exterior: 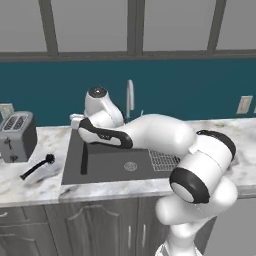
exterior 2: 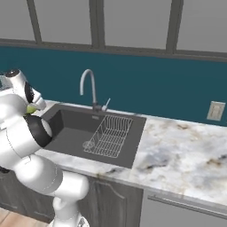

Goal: Turn on the sink faucet. Then move the lemon wedge from the counter to the sink. Turn off the sink. Move the vegetable from the sink to the pot next to the stove. Finally move the pot to the rear center burner.

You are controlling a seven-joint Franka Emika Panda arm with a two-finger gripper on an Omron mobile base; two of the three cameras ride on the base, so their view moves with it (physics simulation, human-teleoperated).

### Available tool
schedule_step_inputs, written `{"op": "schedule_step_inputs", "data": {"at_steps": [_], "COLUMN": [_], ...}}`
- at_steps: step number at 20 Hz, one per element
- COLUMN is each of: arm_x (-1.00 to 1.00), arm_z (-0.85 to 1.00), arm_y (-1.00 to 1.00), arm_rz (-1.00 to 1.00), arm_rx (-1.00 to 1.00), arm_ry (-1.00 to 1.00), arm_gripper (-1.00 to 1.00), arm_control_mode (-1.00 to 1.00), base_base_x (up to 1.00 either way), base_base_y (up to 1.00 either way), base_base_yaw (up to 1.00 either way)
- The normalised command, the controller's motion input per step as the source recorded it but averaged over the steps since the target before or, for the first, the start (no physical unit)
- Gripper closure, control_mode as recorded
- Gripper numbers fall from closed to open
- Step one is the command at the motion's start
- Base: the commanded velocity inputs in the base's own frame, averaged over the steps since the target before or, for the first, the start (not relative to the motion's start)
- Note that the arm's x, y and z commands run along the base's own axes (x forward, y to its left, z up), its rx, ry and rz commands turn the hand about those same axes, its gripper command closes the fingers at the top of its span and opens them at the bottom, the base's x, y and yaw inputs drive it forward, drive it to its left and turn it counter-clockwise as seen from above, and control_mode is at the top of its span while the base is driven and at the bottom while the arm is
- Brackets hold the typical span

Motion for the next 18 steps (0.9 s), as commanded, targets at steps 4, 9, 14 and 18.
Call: {"op": "schedule_step_inputs", "data": {"at_steps": [4, 9, 14, 18], "arm_x": [0.0, 0.0, 0.0, 0.0], "arm_z": [0.0, 0.0, 0.0, 0.0], "arm_y": [0.0, 0.0, 0.0, 0.0], "arm_rz": [0.0, 0.0, 0.0, 0.0], "arm_rx": [0.0, 0.0, 0.0, 0.0], "arm_ry": [0.0, 0.0, 0.0, 0.0], "arm_gripper": [1.0, 1.0, 1.0, 1.0], "arm_control_mode": [1.0, 1.0, 1.0, 1.0], "base_base_x": [-0.31, -0.35, -0.45, -0.29], "base_base_y": [0.41, 0.29, 0.23, 0.42], "base_base_yaw": [0.36, 0.4, 0.38, 0.38]}}
